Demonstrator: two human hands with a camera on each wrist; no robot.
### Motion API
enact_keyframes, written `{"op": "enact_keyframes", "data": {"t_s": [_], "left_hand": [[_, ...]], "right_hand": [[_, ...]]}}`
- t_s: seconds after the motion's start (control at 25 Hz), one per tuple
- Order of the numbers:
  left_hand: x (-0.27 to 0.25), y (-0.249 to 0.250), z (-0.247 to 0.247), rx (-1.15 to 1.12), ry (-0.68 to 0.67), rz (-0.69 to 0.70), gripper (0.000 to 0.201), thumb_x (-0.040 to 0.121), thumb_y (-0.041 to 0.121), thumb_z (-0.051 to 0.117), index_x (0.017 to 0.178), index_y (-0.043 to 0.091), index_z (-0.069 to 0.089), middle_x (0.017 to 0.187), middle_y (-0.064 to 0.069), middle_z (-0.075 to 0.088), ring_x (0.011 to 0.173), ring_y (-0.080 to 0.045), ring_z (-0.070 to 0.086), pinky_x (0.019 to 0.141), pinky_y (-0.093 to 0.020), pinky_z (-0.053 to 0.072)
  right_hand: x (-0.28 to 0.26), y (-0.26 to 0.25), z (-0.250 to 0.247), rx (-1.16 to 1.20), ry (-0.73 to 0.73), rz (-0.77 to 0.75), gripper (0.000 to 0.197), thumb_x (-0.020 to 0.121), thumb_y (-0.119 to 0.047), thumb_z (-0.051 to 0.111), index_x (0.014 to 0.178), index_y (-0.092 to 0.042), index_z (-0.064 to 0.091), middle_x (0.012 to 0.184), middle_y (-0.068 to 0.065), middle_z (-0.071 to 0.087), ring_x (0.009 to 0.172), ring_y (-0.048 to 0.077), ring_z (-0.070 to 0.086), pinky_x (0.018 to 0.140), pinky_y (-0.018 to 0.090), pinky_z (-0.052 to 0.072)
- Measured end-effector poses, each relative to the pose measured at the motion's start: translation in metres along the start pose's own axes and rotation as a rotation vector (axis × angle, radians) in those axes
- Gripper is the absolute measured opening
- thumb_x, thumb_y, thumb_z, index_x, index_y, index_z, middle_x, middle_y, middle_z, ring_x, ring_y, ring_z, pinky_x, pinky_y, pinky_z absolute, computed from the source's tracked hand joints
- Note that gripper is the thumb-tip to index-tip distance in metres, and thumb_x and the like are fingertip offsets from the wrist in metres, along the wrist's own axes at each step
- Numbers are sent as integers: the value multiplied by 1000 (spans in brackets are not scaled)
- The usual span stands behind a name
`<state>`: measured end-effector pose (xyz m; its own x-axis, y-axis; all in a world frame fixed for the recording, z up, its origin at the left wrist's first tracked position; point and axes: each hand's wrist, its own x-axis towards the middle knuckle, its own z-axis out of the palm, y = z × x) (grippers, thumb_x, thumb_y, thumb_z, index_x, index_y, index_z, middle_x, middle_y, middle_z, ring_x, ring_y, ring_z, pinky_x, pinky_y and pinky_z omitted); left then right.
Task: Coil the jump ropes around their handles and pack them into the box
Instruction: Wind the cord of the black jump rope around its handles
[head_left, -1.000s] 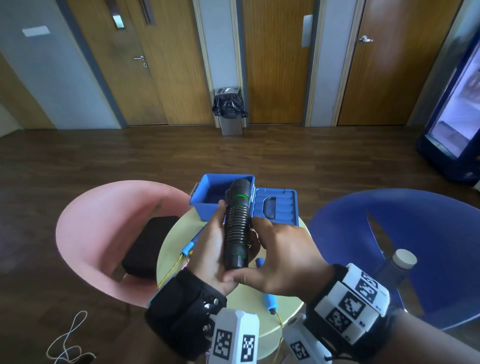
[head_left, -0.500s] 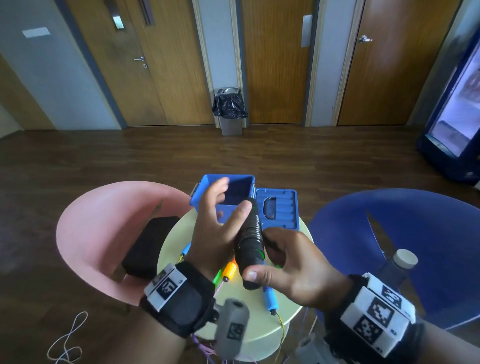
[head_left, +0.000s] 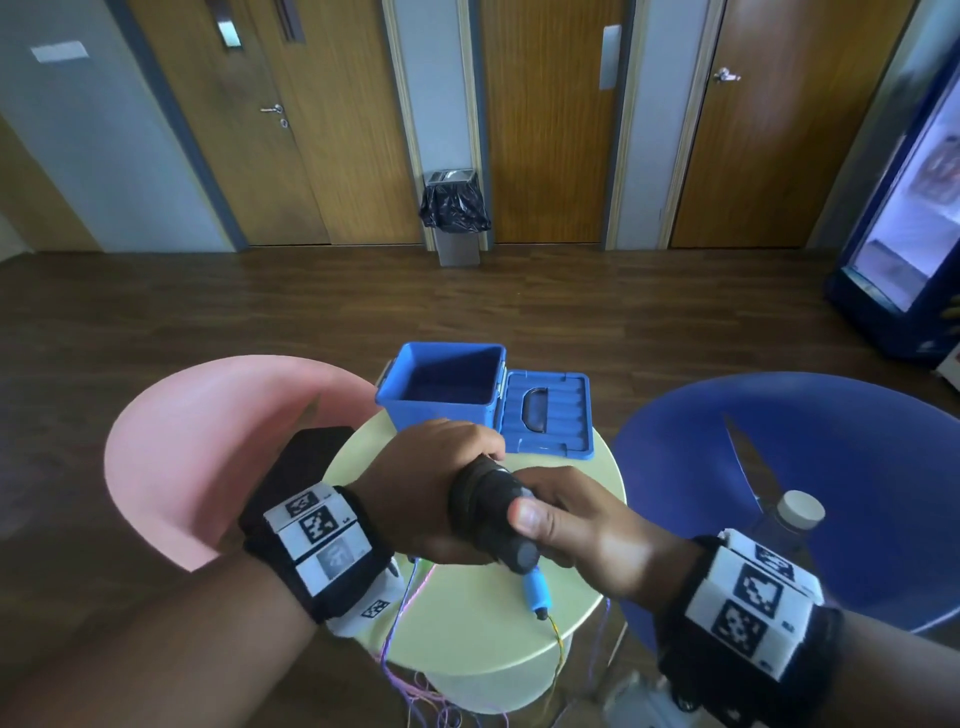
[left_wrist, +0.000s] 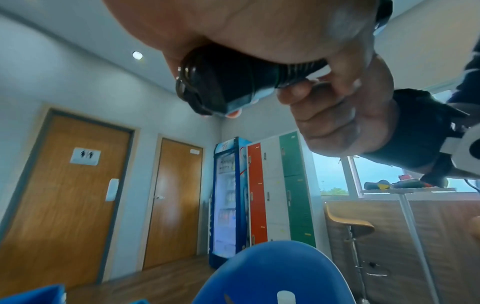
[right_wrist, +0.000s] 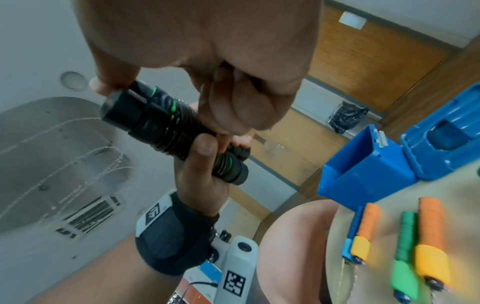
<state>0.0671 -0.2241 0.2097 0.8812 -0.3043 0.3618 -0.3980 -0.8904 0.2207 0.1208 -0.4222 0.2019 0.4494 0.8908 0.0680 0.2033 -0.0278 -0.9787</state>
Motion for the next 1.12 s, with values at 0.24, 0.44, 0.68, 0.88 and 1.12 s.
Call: {"op": "enact_keyframes", "data": {"t_s": [0.24,0.44,0.68,0.88,1.12], "left_hand": [[-21,-18,30,-54,-26,-183,54,51,45,76,89,32,38,65,16,48,57,-11,45,53,-23,34],[-40,-24,40,-29,-52,-192,45,53,44,71,82,29,40,59,14,42,55,-17,49,53,-14,26],[-34,-3,31,140,-93,-159,51,54,59,72,87,30,45,65,16,43,64,-13,57,54,-25,33],[-28,-8,6,-525,217,-443,47,75,60,57,104,24,63,97,6,64,94,-8,60,85,-26,47],[-18,4,24,-715,412,-781,45,91,60,37,92,20,59,81,5,60,75,-14,59,70,-37,50]], "right_hand": [[22,23,4,14,-28,259,69,69,-75,54,76,-6,49,57,2,35,52,17,27,49,28,22],[22,34,11,181,-65,368,40,80,-55,59,57,-24,47,55,-4,31,52,15,21,47,26,16],[14,24,4,88,-172,396,42,61,-54,66,69,-15,51,58,-2,34,54,14,24,48,24,17],[12,30,-18,346,31,301,72,52,-26,63,99,24,42,67,7,26,54,16,20,47,26,12],[8,26,-7,253,-3,177,63,63,-36,71,105,9,55,82,15,52,70,23,48,58,31,34]]}}
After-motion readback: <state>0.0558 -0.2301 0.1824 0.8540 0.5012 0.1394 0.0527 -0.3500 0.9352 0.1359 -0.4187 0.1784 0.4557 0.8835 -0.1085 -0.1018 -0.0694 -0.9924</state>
